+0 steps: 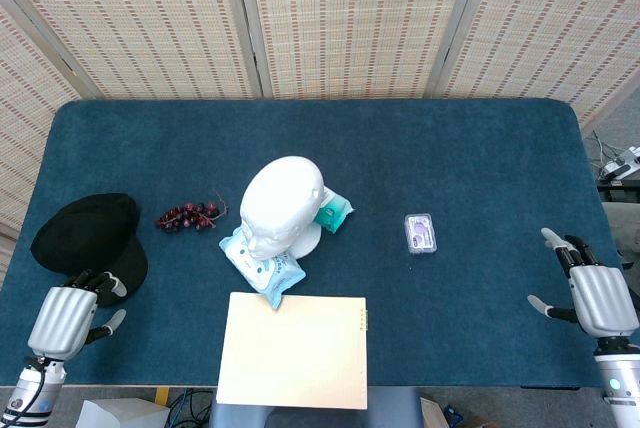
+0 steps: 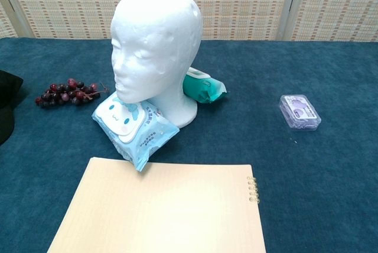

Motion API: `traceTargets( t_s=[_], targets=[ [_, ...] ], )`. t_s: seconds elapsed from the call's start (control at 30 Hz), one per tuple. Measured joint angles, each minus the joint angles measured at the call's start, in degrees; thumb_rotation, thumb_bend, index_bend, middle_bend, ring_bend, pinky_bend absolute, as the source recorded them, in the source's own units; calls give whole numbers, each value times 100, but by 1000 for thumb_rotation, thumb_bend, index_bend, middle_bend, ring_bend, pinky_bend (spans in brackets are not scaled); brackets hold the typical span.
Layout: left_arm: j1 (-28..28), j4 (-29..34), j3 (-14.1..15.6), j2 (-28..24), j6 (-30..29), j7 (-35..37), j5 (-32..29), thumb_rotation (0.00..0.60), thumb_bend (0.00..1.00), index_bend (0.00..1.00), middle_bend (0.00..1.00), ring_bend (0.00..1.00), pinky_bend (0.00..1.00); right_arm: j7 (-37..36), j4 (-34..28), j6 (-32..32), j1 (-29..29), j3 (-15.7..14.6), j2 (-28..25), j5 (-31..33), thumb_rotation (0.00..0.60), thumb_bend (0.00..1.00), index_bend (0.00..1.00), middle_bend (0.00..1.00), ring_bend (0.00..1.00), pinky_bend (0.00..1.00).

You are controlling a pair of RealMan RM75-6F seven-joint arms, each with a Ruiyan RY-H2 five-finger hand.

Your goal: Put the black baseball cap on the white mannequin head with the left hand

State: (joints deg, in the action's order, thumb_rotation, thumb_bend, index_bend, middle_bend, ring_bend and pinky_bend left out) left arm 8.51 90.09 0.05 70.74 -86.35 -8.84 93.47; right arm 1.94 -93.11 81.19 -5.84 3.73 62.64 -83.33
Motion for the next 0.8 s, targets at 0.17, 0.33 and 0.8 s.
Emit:
traceTargets(
  t_s=[0.17, 0.33, 0.8],
  targets=[
    [-2, -34, -1, 15, 24, -3, -38, 600, 204, 499, 488, 343, 494, 68, -25, -57, -37, -4, 11, -11, 600, 30, 82, 265, 144, 499],
    [-16, -67, -3, 43, 3, 0, -34, 600, 301, 504, 506, 345, 495, 38, -44, -96, -58, 9, 3, 20, 600, 30, 82, 265, 144, 499],
    [6, -421, -16, 358, -246, 65, 277, 600, 640, 749, 971, 525, 611, -165, -31, -29, -19, 32, -68, 28, 600, 30, 81, 265, 145, 500]
  ],
)
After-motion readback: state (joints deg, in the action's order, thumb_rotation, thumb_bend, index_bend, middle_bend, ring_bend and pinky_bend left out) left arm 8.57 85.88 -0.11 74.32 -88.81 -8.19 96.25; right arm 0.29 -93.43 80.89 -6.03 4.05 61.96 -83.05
